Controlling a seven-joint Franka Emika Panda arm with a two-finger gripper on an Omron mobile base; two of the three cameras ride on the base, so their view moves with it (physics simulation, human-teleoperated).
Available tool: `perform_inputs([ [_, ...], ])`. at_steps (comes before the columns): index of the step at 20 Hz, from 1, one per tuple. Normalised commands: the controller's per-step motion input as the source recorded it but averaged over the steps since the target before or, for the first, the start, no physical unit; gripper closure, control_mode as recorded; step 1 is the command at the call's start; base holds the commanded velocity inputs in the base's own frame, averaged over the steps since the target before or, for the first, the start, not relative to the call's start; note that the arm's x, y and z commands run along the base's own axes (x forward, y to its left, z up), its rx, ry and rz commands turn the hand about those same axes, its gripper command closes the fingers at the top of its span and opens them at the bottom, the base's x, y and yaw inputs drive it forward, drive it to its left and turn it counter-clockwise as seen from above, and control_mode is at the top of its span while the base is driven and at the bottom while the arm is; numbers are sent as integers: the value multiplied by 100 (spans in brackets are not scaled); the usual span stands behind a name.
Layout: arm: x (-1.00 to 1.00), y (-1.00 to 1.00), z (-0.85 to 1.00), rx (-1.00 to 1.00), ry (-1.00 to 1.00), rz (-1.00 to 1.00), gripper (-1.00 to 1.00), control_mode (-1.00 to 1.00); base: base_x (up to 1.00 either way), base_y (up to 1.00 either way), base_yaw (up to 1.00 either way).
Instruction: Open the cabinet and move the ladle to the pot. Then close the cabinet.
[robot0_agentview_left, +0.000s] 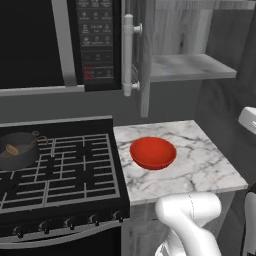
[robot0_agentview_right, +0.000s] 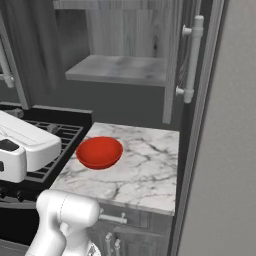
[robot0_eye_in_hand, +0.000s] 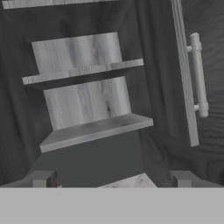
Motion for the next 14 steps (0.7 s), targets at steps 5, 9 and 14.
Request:
perform_inputs([
  [5,0,0,0,0,0,0,-100,100,39,0,-18],
  [9,0,-9,0,0,0,-1,-100,-100,2,-2,-3],
  [14,0,-14,7,1,-7,-3,-100,-100,0,0,0],
])
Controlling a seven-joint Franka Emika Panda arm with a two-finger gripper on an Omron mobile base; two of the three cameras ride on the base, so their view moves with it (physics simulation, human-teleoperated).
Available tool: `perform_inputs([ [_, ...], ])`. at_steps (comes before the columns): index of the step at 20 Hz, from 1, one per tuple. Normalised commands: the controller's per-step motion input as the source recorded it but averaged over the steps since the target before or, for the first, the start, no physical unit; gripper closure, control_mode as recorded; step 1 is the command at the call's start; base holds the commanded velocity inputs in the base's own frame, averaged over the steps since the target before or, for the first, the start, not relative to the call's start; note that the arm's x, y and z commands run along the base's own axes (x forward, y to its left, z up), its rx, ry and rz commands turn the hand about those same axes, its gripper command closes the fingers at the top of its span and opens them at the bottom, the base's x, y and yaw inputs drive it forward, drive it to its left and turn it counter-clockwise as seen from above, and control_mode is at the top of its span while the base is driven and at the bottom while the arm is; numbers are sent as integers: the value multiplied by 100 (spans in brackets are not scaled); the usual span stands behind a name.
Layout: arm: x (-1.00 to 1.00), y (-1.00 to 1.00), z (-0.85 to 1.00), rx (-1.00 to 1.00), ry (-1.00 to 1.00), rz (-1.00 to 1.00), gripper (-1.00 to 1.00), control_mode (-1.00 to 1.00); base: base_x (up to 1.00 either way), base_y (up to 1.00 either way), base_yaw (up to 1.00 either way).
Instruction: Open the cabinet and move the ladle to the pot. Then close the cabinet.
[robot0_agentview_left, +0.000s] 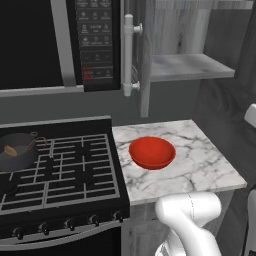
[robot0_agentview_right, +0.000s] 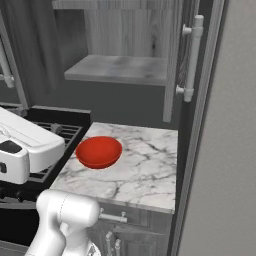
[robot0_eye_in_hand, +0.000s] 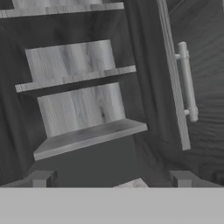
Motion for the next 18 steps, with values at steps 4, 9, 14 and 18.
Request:
perform_inputs([
  [4,0,-8,11,8,-11,-1,-100,-100,0,0,0],
  [9,0,-2,6,17,-5,-3,-100,-100,0,0,0],
  [14,0,-22,5,27,-1,-5,-100,-100,0,0,0],
  [18,0,-14,12,20,-5,-4,-100,-100,0,0,0],
])
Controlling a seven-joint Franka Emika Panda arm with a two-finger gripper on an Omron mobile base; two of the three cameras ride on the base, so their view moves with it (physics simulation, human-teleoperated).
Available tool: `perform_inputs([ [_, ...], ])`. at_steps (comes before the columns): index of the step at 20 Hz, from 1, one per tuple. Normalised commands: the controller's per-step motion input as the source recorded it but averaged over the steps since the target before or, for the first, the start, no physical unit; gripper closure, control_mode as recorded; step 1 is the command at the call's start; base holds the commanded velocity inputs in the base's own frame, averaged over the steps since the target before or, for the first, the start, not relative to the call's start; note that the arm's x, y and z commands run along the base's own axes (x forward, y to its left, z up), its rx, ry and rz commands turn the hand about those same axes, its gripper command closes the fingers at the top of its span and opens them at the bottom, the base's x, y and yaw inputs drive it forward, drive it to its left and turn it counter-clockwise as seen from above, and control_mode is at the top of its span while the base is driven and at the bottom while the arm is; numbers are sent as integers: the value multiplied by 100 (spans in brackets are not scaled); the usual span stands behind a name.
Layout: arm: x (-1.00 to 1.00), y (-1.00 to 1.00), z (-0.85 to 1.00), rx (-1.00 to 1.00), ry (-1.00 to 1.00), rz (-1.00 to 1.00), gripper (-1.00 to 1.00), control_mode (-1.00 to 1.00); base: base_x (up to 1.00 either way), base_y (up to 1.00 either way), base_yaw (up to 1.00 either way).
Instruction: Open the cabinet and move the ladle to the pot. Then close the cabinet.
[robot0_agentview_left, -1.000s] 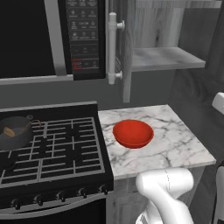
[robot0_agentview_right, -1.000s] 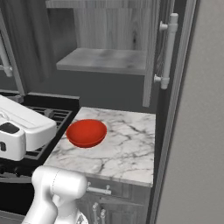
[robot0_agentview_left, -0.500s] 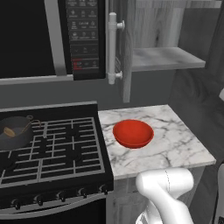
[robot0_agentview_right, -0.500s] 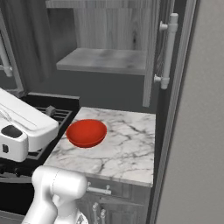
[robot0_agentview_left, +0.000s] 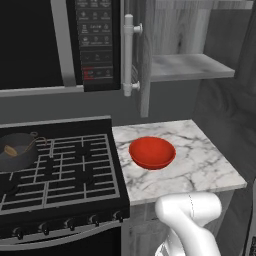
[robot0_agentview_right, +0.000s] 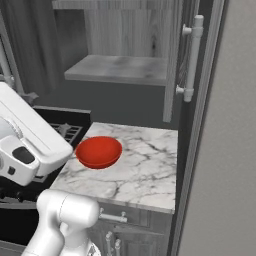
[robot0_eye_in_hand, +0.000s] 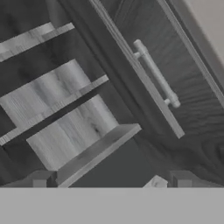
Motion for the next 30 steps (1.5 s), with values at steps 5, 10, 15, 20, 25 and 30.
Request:
perform_inputs([
  [5,0,-20,8,13,-7,-1,-100,-100,0,0,0],
  [10,0,-26,1,14,-3,0,-100,-100,0,0,0],
  [15,0,-13,0,14,-3,-3,-100,-100,0,0,0],
  [20,0,-6,0,14,-3,-5,-100,-100,0,0,0],
  [25,0,-33,0,16,-4,-1,-100,-100,0,0,0],
  [30,0,-36,0,15,-6,0,-100,-100,0,0,0],
])
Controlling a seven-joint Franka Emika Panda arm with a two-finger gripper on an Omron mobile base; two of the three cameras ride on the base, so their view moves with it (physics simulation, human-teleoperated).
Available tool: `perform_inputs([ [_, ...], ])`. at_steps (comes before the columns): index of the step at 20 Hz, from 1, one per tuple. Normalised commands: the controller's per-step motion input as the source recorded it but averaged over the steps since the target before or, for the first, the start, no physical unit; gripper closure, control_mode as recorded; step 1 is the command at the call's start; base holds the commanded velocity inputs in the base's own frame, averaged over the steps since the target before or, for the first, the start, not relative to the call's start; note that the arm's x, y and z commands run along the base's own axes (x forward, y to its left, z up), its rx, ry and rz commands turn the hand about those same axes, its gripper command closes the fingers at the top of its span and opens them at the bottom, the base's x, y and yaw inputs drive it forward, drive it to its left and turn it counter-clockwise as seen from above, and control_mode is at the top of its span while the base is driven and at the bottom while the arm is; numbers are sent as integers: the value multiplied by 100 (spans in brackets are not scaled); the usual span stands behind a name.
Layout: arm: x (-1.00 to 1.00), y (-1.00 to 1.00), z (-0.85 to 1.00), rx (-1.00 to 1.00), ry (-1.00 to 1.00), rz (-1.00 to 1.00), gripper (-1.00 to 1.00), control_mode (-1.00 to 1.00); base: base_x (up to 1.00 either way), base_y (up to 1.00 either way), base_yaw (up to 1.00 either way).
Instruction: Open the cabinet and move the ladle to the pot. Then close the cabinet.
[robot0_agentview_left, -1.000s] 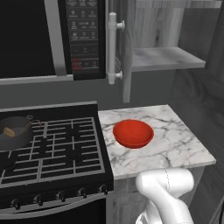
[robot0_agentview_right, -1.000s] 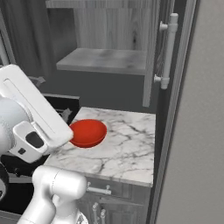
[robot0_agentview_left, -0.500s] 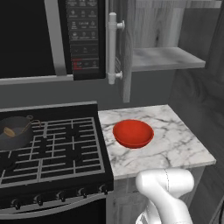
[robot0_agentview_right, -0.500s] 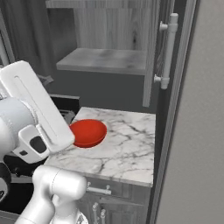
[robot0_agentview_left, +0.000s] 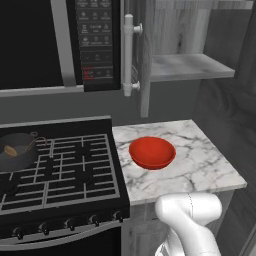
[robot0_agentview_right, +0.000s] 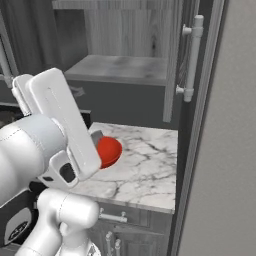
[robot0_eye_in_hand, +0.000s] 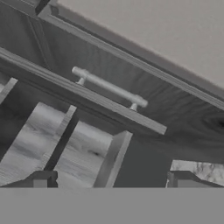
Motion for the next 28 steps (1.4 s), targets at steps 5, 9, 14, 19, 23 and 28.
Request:
perform_inputs([
  [5,2,-29,0,13,-7,0,-100,-100,0,0,0],
  [9,3,-28,0,12,-5,0,-100,-100,0,0,0],
  [14,3,-27,0,8,-1,0,-100,-100,0,0,0],
  [19,5,-41,0,6,0,0,-100,-100,0,0,0],
  [23,0,-37,0,3,0,0,-100,-100,0,0,0],
  [28,1,-33,0,5,0,0,-100,-100,0,0,0],
])
